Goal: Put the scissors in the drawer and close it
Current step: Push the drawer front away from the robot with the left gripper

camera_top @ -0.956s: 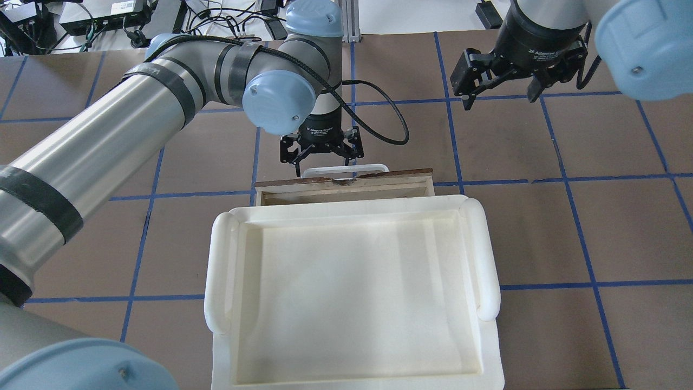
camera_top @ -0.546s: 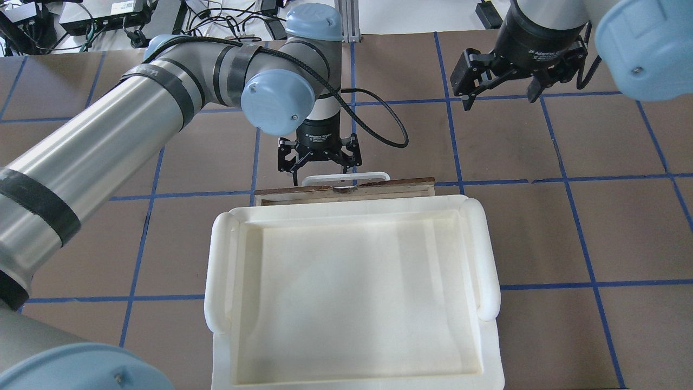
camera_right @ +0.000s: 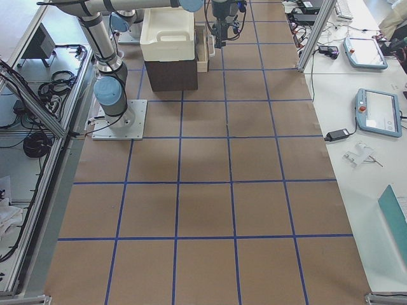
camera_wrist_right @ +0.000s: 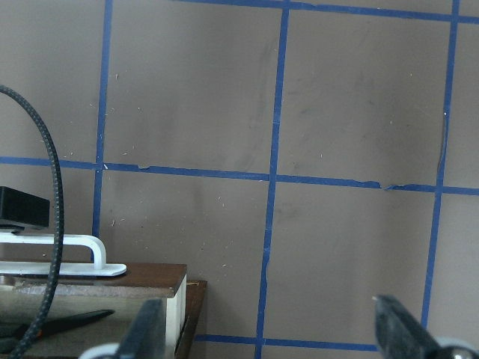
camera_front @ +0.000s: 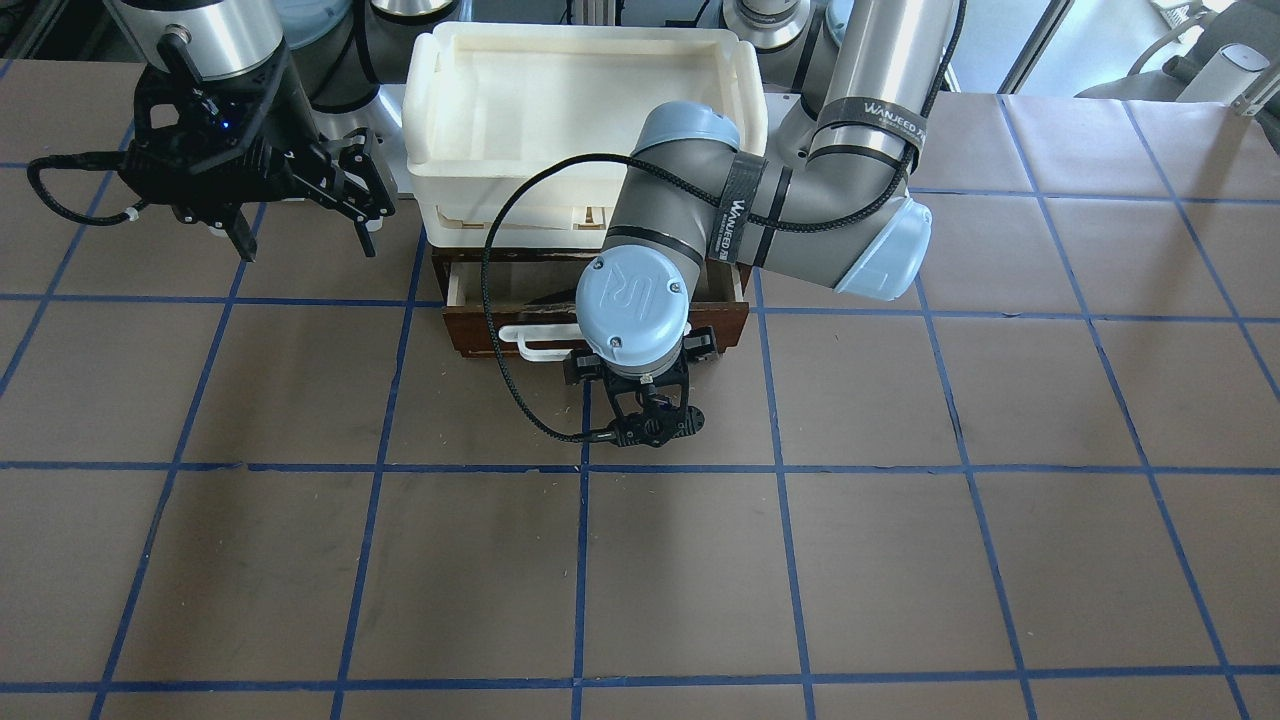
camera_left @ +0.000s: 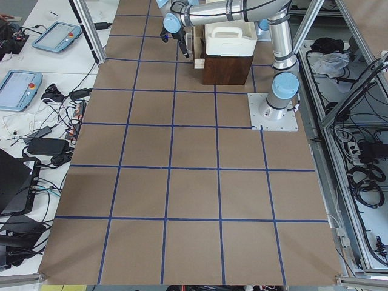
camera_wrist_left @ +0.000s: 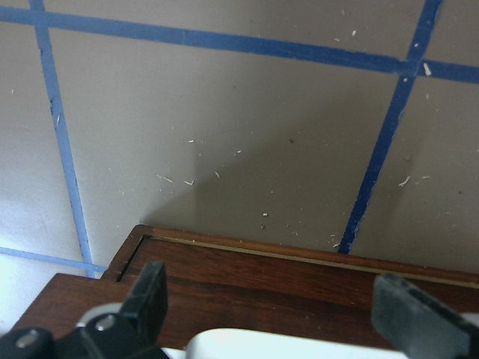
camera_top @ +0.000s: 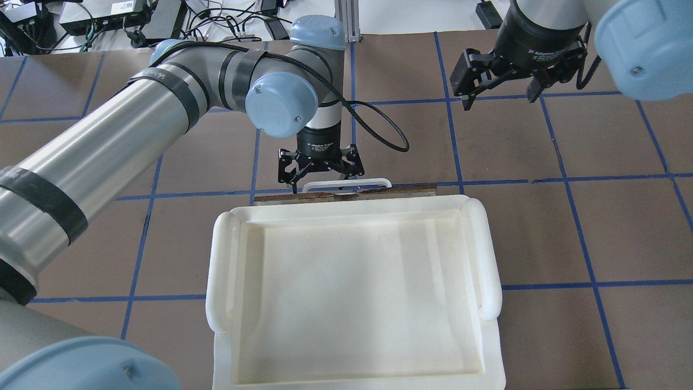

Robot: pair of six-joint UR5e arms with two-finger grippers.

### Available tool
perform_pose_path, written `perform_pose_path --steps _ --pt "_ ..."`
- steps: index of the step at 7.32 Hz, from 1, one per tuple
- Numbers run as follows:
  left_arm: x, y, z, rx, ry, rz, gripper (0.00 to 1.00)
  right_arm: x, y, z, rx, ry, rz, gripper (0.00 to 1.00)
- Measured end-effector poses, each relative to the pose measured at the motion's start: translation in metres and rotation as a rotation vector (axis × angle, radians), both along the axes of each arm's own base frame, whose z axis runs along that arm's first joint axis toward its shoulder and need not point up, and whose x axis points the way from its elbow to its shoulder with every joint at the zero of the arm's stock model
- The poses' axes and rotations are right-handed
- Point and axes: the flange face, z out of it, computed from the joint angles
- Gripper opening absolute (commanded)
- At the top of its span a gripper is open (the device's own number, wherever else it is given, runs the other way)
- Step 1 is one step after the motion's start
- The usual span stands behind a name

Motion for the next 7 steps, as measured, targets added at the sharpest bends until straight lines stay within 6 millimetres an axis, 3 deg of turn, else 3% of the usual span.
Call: perform_pose_path --steps 7 --pt "-0.002 0.015 0.001 0.083 -0.010 0.049 1.00 0.000 0.000 0.000 0.000 0.000 0.000 1.00"
